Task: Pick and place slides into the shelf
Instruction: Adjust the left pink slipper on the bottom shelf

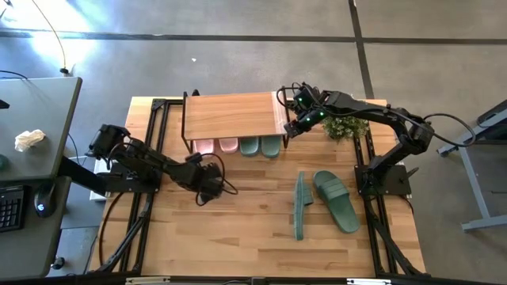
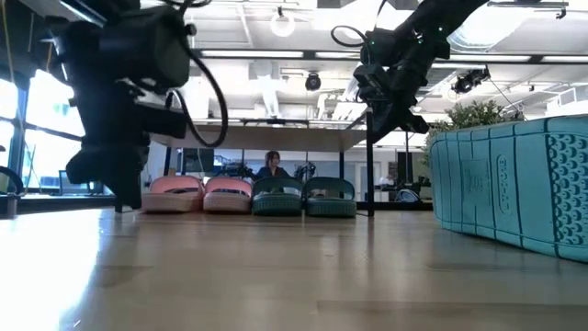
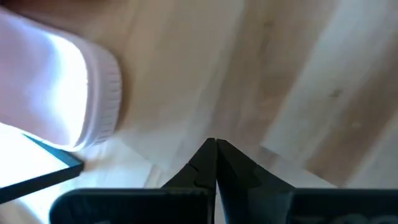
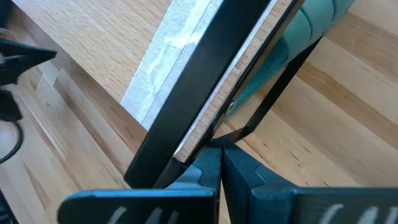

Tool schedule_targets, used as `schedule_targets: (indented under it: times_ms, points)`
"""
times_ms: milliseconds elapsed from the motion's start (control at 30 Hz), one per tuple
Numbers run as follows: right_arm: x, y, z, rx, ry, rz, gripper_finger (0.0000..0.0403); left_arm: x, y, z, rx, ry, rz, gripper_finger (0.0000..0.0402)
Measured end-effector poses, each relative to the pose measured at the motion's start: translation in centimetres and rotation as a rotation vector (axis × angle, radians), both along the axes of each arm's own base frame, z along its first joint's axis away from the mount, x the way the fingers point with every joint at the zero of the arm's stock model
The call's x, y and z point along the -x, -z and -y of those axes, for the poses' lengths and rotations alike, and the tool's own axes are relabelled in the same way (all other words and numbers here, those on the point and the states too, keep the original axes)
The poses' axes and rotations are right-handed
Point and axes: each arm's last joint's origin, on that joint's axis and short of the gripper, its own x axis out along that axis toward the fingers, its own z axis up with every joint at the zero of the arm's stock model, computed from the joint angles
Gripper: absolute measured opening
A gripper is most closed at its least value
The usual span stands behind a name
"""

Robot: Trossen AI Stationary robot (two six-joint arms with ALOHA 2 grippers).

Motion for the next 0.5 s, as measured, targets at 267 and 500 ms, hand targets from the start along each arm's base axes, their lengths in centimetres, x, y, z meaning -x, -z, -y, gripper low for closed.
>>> schedule_targets:
  times_ms: [267,500]
  points:
    - [0.0,0.0,0.0,0.001,0.001,0.005,0.0,0.7,1.0,-1.3,-0.046,-0.068,0.011,0.0]
    - [-0.1,0.0,0.0,-0.001,0.0,0.008,0.0,0.7,1.4,-2.8,-0.056,-0.065,0.012,0.0]
